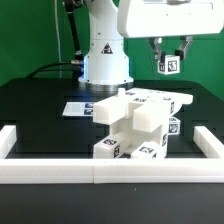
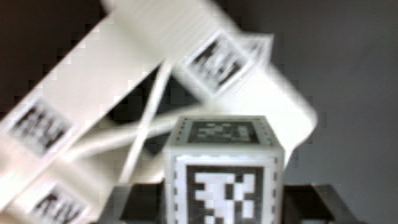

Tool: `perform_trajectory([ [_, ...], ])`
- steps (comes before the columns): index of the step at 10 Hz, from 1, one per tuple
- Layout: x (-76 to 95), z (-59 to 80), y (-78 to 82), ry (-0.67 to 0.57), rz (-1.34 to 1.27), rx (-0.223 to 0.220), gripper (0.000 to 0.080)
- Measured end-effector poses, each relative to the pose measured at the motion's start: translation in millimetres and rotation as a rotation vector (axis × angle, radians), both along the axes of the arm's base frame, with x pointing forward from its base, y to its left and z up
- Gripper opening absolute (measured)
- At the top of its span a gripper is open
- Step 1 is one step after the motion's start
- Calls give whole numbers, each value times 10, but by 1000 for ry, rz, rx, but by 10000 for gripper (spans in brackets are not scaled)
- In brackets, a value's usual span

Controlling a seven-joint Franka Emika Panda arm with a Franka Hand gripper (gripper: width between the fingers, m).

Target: Assemble chair

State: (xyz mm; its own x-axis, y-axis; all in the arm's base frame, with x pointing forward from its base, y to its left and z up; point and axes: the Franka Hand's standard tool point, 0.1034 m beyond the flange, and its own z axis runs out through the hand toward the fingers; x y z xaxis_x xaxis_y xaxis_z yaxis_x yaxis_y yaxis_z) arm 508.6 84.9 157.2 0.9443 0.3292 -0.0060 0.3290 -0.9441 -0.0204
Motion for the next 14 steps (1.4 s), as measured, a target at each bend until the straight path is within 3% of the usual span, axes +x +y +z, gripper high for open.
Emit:
perform_trajectory([
  [1,192,25,-74,-20,37,-8,290],
  [2,259,45,-113,-28,50,-9,290],
  [6,251,23,-122,-25,50,-11,290],
  [7,299,-9,-189,-24,77,-18,290],
  [10,685,-2,-407,-43,126,-42,290],
  [11,741,-10,-428,-47,123,-47,290],
  [14,749,-15,-423,-48,122,-47,290],
])
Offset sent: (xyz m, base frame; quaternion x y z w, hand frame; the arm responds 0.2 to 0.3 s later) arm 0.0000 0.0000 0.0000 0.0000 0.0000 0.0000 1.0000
